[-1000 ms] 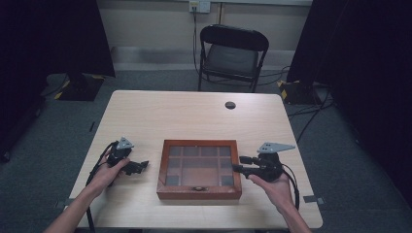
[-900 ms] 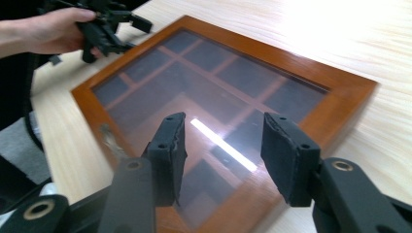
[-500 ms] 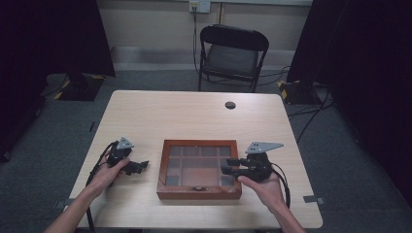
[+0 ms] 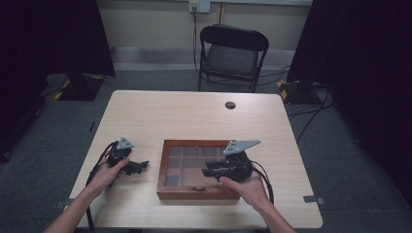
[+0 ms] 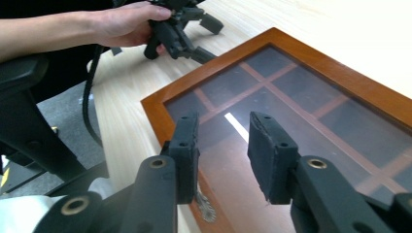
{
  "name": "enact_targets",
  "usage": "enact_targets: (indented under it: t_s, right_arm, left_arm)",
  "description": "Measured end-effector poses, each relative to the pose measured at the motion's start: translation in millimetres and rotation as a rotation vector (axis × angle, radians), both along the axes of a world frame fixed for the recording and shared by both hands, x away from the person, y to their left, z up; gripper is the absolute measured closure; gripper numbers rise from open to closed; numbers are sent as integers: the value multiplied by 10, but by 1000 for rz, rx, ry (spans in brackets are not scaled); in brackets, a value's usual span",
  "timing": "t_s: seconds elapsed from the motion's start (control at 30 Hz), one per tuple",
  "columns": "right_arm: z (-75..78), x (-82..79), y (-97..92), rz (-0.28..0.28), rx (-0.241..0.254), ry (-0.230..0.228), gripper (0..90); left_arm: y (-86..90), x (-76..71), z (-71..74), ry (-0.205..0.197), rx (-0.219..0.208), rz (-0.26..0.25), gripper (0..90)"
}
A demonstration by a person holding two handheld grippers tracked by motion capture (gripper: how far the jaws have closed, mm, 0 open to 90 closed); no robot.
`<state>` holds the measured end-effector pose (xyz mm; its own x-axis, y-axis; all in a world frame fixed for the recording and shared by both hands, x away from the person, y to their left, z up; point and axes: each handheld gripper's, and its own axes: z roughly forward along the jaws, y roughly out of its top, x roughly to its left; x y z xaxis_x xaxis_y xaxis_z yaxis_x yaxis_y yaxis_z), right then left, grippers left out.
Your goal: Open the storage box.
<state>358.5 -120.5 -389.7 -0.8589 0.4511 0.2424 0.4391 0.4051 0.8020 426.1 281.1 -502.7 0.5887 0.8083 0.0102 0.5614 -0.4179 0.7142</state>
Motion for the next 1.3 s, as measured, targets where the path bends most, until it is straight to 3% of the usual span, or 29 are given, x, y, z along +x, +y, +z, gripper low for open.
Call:
enact_targets:
  t_s: [0.2, 0.43, 0.9, 1.3]
  right_arm:
    - [-104, -52, 138, 54, -9, 15, 738]
    - [-255, -94, 237, 111, -53, 37, 802]
    - [-414, -78, 260, 130, -97, 61, 820]
    - [-476, -79, 295, 152, -127, 39, 805]
  left_arm:
    - [0, 0, 0, 0, 0, 0, 10]
    - [1, 0, 0, 0, 1, -1, 10]
    - [-4, -1, -2, 2, -4, 2, 6]
    - [-2, -3, -1, 2, 2, -1, 6]
